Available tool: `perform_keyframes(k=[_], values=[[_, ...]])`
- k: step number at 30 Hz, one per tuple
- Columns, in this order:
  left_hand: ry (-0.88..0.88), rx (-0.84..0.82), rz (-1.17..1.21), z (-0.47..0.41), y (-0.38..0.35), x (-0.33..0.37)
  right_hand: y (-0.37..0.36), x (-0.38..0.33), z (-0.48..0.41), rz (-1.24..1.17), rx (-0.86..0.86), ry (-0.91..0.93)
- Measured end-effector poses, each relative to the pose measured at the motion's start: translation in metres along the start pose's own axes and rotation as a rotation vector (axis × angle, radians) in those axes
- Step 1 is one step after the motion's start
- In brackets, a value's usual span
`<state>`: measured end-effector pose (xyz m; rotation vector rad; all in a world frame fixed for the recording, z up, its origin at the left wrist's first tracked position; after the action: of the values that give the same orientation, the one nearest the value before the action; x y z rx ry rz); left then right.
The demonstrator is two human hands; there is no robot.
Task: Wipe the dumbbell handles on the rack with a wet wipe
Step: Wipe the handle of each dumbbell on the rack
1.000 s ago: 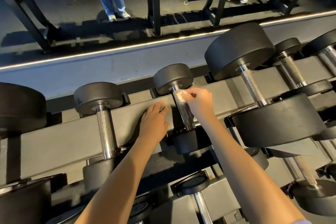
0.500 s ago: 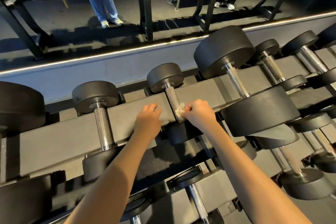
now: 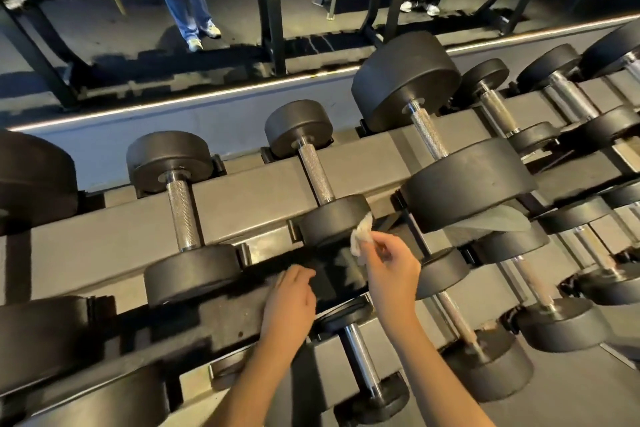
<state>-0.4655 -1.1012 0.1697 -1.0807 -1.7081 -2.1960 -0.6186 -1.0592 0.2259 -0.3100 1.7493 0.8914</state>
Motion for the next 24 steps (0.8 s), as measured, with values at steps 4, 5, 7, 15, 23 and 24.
perform_keyframes(k=[4,5,7,15,23,24], values=[[0.058,-0.196,-0.05,0.013,-0.041,-0.013,0.012,0.052,0.021,0.027,-0.076,-0.097],[0.056,-0.238,-0.08,0.015,-0.05,-0.016,0.016,0.066,0.026,0.051,-0.098,-0.106],[0.058,-0.295,-0.129,0.018,-0.067,-0.021,0.023,0.091,0.034,0.121,-0.162,-0.115],[0.088,-0.304,-0.23,0.034,-0.118,-0.036,0.022,0.167,0.061,0.262,-0.363,-0.177],[0.141,-0.228,-0.158,0.042,-0.139,-0.043,-0.004,0.206,0.082,0.323,-0.433,-0.171],[0.154,-0.23,-0.147,0.041,-0.14,-0.044,-0.01,0.207,0.081,0.325,-0.435,-0.165]])
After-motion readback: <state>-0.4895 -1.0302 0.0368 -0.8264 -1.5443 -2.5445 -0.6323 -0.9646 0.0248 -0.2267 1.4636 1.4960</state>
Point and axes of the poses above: each hand's wrist, its own z-axis away from the middle knuckle, its own y-axis out of the back of the hand, x = y × z, the point moved 2 cm from there along -z, towards the middle knuckle
